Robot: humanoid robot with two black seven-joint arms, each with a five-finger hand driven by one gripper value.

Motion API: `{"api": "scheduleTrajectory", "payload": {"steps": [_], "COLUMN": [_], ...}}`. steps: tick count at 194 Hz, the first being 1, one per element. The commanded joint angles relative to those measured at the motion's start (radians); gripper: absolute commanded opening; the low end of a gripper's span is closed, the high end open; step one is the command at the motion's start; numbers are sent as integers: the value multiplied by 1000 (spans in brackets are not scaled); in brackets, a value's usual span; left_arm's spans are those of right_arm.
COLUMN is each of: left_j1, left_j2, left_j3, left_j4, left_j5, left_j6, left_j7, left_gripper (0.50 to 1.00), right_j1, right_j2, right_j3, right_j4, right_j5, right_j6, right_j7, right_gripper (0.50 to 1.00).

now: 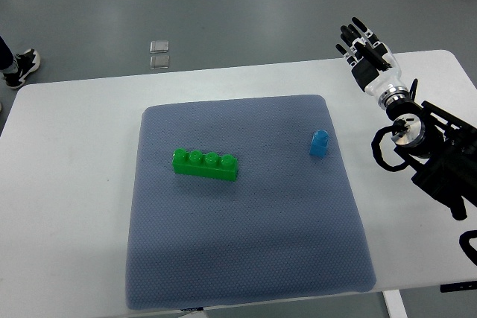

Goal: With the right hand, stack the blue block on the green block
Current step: 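Raise the right hand and open its fingers above the table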

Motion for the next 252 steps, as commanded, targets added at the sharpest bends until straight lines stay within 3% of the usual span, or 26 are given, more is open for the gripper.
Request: {"api": "scheduleTrajectory", "payload": {"steps": [1,186,252], "left_j1": [0,2,2], "left_j2": [0,0,0], "left_j3": [-1,8,6], "left_j4": [0,8,8], "left_j5": [0,-3,-3], "left_j6": [0,1,0], "left_j7": [0,-2,-2], "left_gripper": [1000,1000,1000], "right_j1": [1,6,16], "right_j2": [0,-2,-57], "right_j3": [0,0,-4], "right_j4": [0,-3,12], "right_j5": [0,0,-17], "right_j6": [0,-2,-6], "right_j7": [0,0,-3], "right_gripper": [913,913,913]}}
